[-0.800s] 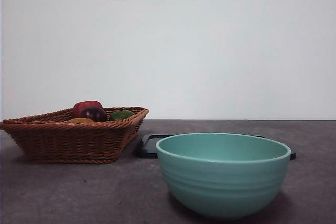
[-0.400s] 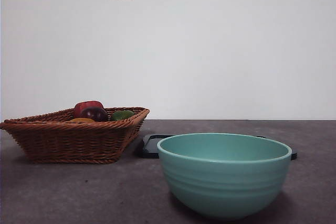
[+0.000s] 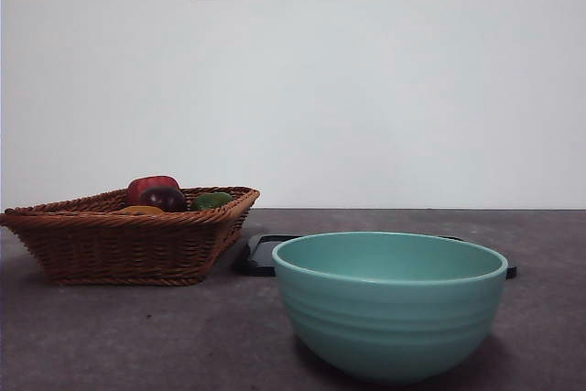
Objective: Pick up the wifruite, put it on the bowl, pick up the plate, put it on desk
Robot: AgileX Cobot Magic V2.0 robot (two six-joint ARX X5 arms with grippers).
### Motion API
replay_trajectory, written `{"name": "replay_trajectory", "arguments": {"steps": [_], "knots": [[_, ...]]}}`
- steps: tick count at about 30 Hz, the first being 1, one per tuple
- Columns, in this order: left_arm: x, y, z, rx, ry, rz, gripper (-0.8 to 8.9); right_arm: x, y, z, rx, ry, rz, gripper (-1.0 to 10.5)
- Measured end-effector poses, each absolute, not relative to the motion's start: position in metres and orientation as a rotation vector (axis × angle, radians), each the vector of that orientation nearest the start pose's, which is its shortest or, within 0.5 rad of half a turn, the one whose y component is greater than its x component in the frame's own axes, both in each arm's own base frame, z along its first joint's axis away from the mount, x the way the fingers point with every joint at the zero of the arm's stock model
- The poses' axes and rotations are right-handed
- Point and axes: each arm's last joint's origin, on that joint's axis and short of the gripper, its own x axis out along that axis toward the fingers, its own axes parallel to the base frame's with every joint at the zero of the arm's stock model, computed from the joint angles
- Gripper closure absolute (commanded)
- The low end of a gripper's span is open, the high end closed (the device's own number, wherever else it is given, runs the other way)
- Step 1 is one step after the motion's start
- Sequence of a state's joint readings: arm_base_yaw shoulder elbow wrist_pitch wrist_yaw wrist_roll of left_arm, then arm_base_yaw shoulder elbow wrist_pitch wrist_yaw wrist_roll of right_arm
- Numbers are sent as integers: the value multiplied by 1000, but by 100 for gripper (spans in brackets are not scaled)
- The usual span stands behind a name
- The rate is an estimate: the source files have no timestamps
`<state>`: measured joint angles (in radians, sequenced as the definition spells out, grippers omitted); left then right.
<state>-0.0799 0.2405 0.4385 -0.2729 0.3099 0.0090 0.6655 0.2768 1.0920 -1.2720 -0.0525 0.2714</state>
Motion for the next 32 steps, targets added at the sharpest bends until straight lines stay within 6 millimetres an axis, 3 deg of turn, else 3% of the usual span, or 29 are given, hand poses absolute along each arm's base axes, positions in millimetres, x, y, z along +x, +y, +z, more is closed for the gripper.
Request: {"name": "replay_trajectory", "arguments": {"steps": [7,12,21,32], "knots": [[96,-11,197,-6,40,-286,798,-19,-13,353,115,536,639,929],[98,-7,162,-32,105,-159,798,-19,-13,353,115,536,639,929],[95,-2,157,-47,153,27,798,-19,-13,353,115,535,639,929],[95,-2,157,-59,153,34,798,-19,-13,353,115,534,639,929]]}}
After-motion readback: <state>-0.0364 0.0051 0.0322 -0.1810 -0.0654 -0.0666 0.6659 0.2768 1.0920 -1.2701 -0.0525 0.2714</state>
